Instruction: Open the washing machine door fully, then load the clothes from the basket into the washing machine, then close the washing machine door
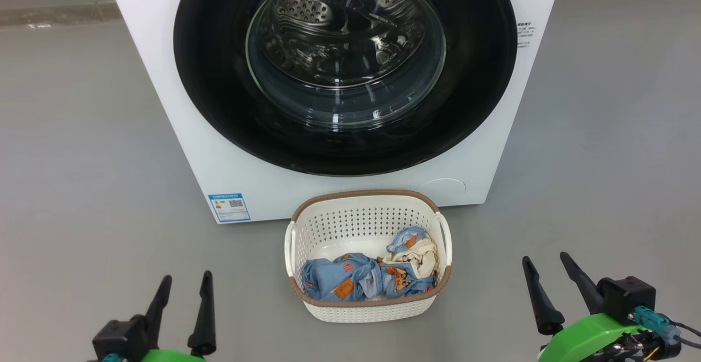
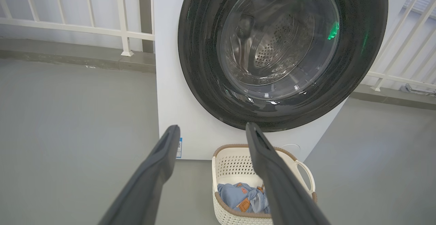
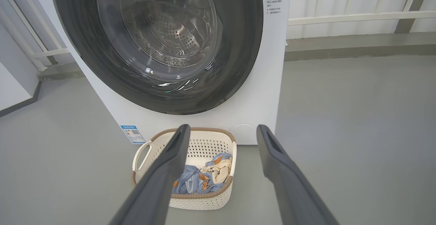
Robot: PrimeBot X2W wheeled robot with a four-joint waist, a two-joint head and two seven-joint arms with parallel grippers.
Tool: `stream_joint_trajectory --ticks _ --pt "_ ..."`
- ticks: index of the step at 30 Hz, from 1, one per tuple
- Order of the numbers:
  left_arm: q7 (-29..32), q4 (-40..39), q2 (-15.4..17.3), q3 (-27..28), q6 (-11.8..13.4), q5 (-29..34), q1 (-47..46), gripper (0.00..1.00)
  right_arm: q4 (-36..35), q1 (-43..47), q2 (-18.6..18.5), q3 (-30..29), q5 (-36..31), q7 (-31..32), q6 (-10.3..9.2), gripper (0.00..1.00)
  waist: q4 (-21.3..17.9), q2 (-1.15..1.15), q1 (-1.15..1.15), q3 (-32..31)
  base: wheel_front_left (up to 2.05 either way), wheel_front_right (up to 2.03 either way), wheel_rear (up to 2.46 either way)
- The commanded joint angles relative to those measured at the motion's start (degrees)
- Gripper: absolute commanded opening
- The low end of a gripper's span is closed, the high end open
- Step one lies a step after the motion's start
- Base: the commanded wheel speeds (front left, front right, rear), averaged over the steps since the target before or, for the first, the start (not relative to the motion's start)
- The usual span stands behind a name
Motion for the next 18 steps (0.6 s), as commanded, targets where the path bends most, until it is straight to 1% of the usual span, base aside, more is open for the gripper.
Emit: stream_joint_trajectory --ticks 1,15,18 --pt "-0.97 -0.55 1.07 1.30 0.60 2.26 -2.66 1.00 -1.68 -2.48 -0.40 1.55 -2.59 -1.16 -0.06 1.00 0.00 0.00 0.00 -0.04 0.00 0.00 0.00" --pt "-3.17 2.31 1.15 0.46 1.77 9.63 -3.62 1.00 -2.29 -2.52 -0.36 2.48 -10.84 -2.66 -0.06 1.00 0.12 0.00 0.00 -0.24 0.00 0.00 0.00" --pt "-3.24 2.72 1.14 0.44 1.93 9.54 -3.76 1.00 -2.16 -2.54 -0.33 2.46 -10.81 -2.80 -0.06 1.00 0.19 0.00 0.00 -0.29 0.00 0.00 0.00"
